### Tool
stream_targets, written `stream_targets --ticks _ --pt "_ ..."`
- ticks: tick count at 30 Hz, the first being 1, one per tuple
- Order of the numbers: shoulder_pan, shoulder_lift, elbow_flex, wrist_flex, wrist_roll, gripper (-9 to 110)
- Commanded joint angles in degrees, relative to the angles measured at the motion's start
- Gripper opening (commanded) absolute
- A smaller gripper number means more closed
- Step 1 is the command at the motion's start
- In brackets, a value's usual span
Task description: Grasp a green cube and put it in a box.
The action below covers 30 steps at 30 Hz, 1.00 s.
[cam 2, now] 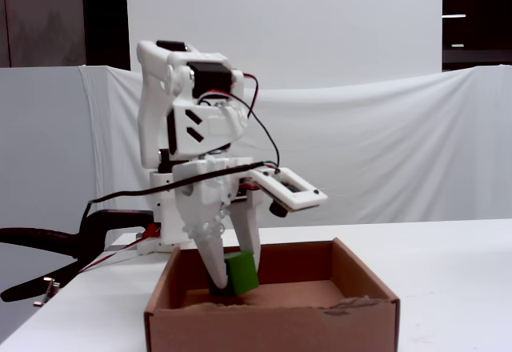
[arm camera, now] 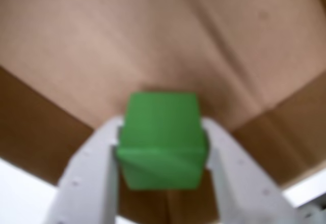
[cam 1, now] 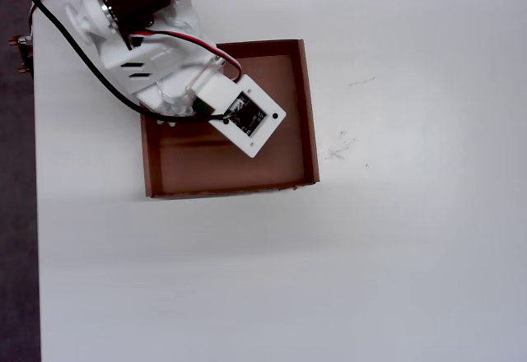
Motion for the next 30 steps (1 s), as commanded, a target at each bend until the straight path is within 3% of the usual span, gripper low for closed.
stream_targets --ticks 1,11,18,25,30 --pt "-0.35 0.26 0.0 -1.49 0.26 15" --pt "-0.44 -0.88 2.55 -5.27 0.26 15" --pt "-0.09 0.44 1.93 -3.78 0.26 23" --pt "5.1 9.76 -4.83 6.15 3.43 24" --pt "16.96 22.94 -5.89 17.23 4.13 24"
